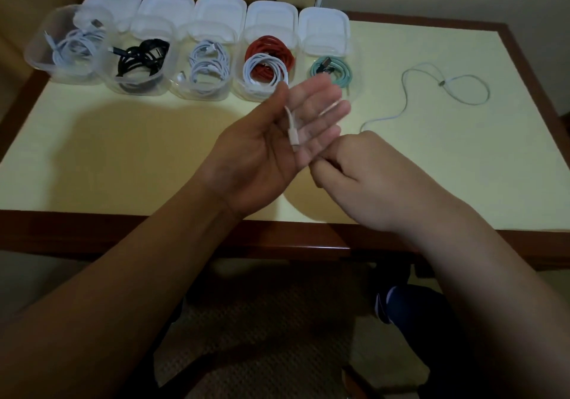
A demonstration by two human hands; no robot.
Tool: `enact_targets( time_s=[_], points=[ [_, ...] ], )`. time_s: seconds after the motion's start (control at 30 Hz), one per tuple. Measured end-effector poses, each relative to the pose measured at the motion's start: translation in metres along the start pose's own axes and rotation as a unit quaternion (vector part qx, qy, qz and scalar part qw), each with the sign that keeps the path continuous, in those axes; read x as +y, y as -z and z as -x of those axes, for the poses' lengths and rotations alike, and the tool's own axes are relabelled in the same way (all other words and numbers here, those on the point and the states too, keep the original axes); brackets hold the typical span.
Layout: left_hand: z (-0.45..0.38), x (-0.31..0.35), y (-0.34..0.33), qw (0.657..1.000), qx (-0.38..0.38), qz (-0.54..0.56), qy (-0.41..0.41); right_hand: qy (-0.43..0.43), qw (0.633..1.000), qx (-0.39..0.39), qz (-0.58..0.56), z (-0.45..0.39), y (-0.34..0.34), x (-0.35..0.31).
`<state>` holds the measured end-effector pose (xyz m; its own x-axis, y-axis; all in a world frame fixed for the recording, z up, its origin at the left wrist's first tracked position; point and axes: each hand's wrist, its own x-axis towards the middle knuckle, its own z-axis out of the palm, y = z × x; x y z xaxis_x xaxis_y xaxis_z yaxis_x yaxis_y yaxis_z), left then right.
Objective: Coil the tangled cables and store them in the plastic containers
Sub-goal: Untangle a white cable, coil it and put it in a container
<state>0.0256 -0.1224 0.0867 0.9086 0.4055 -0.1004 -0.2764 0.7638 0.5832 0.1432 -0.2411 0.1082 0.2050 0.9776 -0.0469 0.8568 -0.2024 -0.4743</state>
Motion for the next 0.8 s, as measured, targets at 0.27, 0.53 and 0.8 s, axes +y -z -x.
enact_targets(
  time_s=[0.27,0.53,0.8],
  points=[
    [-0.009,-0.006,0.018,0.944,0.142,-0.281,-0.100,0.074,0.996,0.020,-0.045,0.019,0.008,-0.005],
    [0.001,-0.017,0.002,0.947,-0.021,-0.320,0.020,0.094,0.960,0.262,-0.018,0.018,0.001,0.013],
    [0.003,-0.015,-0.009,0.966,-0.118,-0.143,0.179,-0.032,0.927,0.250,-0.279,0.001,-0.006,0.044]
  ],
)
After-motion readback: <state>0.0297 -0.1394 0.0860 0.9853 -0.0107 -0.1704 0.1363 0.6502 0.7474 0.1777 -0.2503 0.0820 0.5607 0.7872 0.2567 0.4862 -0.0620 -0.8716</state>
